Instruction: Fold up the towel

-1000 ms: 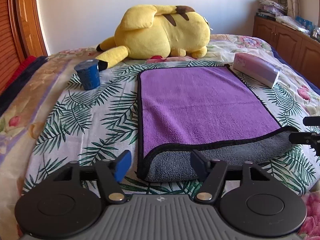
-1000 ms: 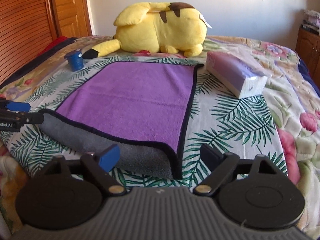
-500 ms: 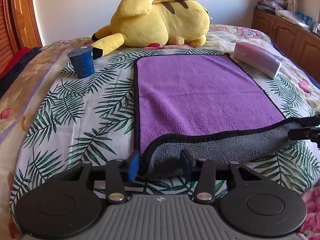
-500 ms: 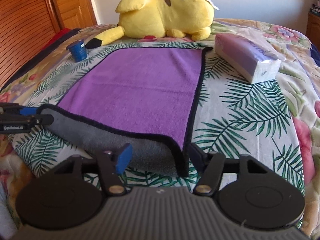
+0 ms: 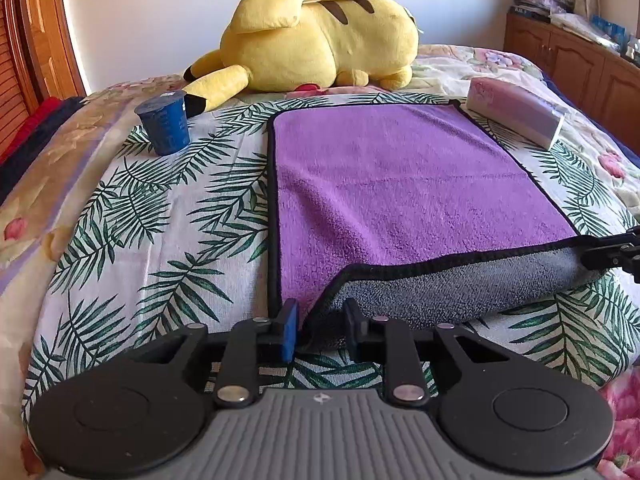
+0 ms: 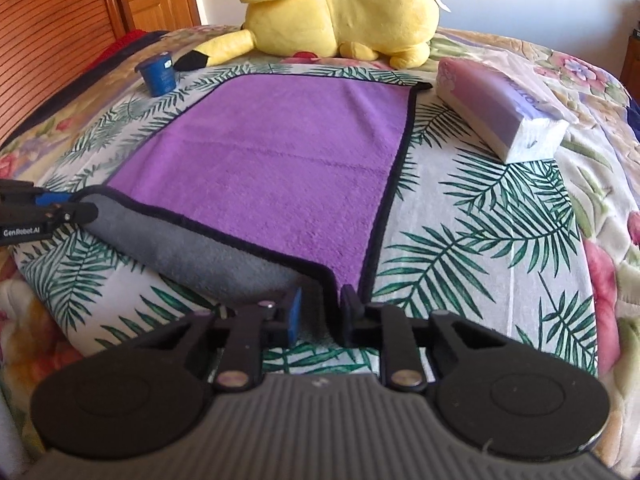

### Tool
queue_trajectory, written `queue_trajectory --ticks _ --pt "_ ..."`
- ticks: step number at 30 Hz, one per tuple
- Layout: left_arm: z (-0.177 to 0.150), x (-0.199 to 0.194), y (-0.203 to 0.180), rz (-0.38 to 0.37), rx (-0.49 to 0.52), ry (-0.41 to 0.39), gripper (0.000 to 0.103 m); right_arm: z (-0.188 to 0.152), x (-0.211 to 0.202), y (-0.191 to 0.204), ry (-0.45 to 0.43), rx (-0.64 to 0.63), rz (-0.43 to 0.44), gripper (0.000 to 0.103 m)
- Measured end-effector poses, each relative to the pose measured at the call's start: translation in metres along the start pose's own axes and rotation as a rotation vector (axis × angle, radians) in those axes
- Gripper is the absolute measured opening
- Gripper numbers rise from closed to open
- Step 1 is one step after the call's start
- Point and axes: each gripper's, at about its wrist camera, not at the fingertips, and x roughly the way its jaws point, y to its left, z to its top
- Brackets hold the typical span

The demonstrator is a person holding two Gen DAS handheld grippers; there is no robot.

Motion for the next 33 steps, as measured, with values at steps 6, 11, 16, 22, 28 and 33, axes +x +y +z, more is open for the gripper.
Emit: queue_trajectory --ticks 6,11,16,22,28,33 --pt "0.001 -0.004 0.001 0.001 -0.006 -0.022 0.01 0.0 -0.002 0.001 -0.019 -0.004 -0.001 0.004" --pt "0.007 -0.016 0.001 -0.007 -0.011 -0.073 0.007 0.002 -0.008 -0.001 -0.065 0.008 0.003 0.004" --pt "0.013 -0.03 0.001 -0.009 -0.018 -0.134 0.006 0.007 -0.021 0.0 -0.163 -0.008 -0.001 0.004" --pt "0.018 -0.042 0.002 -0.013 -0.034 -0.185 0.006 0.011 -0.025 -0.005 -0.216 0.001 -0.004 0.004" --pt "0.022 -0.044 0.004 -0.015 -0.044 -0.202 0.006 0.015 -0.029 -0.007 -0.253 -0.002 -0.007 0.004" --pt "0.026 -0.041 0.006 -0.014 -0.047 -0.205 0.006 0.02 -0.033 -0.005 -0.288 -0.02 -0.01 0.004"
